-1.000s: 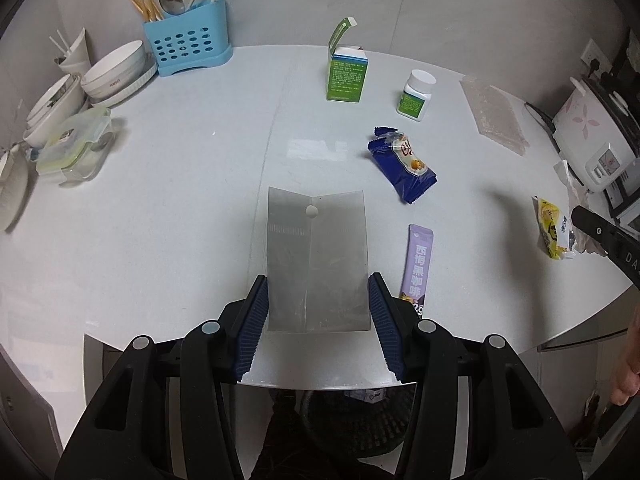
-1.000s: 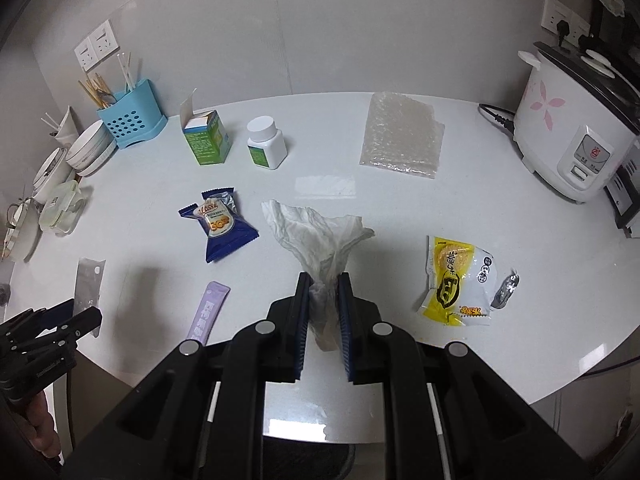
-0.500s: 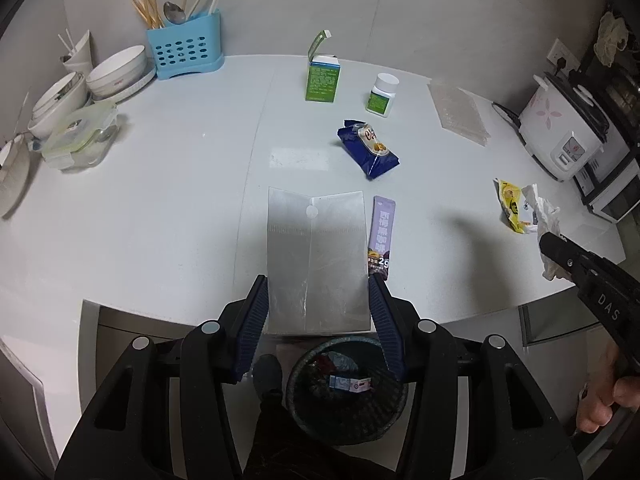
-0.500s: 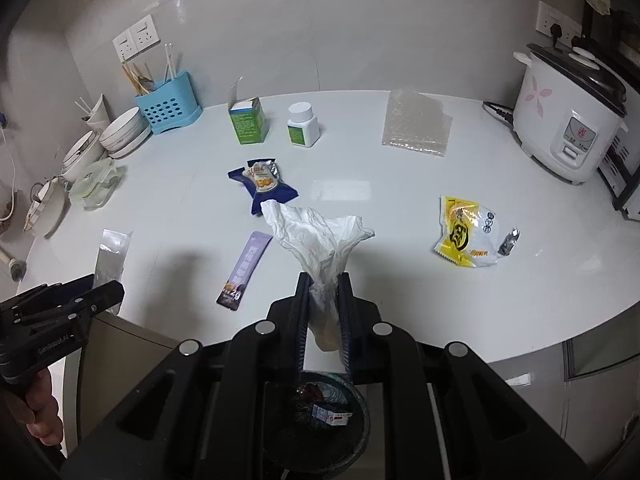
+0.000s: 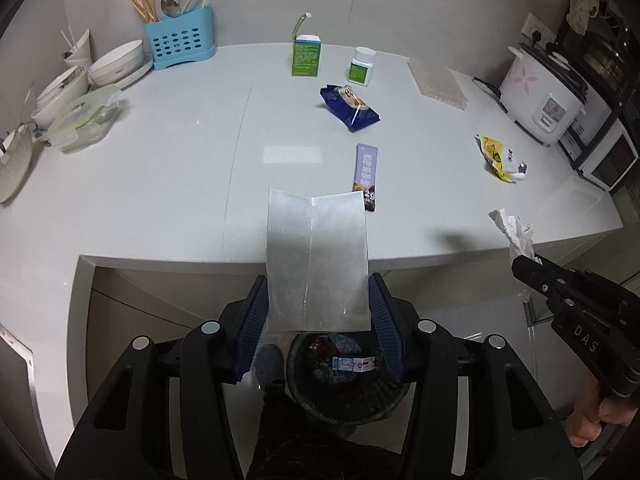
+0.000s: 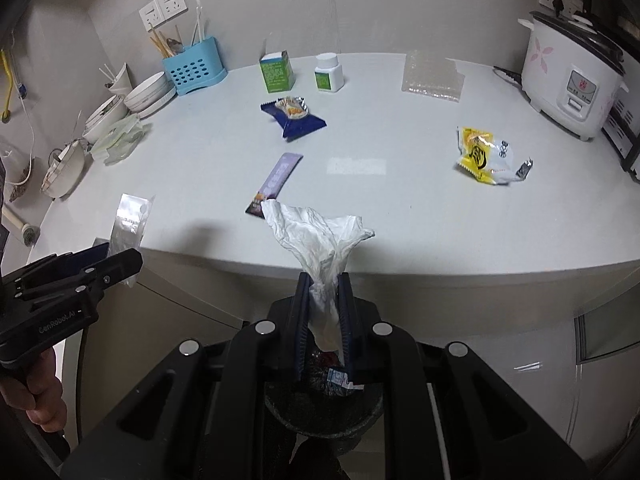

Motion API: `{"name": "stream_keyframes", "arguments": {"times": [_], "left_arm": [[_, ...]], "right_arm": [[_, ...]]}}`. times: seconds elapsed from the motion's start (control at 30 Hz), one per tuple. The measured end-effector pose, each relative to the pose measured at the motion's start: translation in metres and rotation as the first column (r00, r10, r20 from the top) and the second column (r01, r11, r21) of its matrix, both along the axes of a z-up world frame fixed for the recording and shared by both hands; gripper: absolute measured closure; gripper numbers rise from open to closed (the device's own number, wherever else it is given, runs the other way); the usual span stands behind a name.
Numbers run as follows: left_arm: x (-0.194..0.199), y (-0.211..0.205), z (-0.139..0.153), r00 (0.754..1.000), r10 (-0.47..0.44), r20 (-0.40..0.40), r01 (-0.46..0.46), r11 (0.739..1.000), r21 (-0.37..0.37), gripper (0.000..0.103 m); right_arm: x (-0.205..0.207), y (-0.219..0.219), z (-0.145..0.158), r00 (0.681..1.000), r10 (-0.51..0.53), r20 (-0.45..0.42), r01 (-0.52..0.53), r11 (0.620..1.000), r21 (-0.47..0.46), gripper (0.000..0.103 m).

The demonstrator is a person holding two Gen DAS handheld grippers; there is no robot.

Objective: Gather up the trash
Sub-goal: 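Carry the plastic sheet and white tissue down over the trash bin, then open the left tool dropping the plastic sheet while the right tool releases the tissue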

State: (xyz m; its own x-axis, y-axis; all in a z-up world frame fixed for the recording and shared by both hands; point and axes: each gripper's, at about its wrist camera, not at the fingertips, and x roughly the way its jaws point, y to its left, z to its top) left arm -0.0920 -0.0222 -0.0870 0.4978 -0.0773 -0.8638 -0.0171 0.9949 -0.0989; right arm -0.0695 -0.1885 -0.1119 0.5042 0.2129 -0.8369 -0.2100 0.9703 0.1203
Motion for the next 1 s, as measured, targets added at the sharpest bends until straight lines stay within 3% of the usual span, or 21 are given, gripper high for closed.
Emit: {"name": "stream_keyframes", "arguments": {"times": [0.6, 0.77, 1.0], "left_arm": [[-0.026, -0.022, -0.091, 0.989, -0.133, -0.067, 0.131, 0.991, -0.032, 0.053], [-0.029, -0.028, -0.12, 0.98, -0.173, -0.102, 0.174, 0.985, -0.004, 0.053], [-0.026, -0.03, -0.161, 0.972, -0.178, -0.154, 0.177, 0.984, -0.02, 0.053]], "right_arm": [[-0.04, 0.001, -0.075, 0.992, 0.009, -0.13, -0.009, 1.0, -0.001, 0.09], [-0.041, -0.001, -0.104, 0.984, -0.001, -0.179, 0.0, 1.0, -0.008, 0.09], [-0.044, -0.008, -0.137, 0.975, -0.018, -0.223, 0.019, 1.0, 0.001, 0.09]]}}
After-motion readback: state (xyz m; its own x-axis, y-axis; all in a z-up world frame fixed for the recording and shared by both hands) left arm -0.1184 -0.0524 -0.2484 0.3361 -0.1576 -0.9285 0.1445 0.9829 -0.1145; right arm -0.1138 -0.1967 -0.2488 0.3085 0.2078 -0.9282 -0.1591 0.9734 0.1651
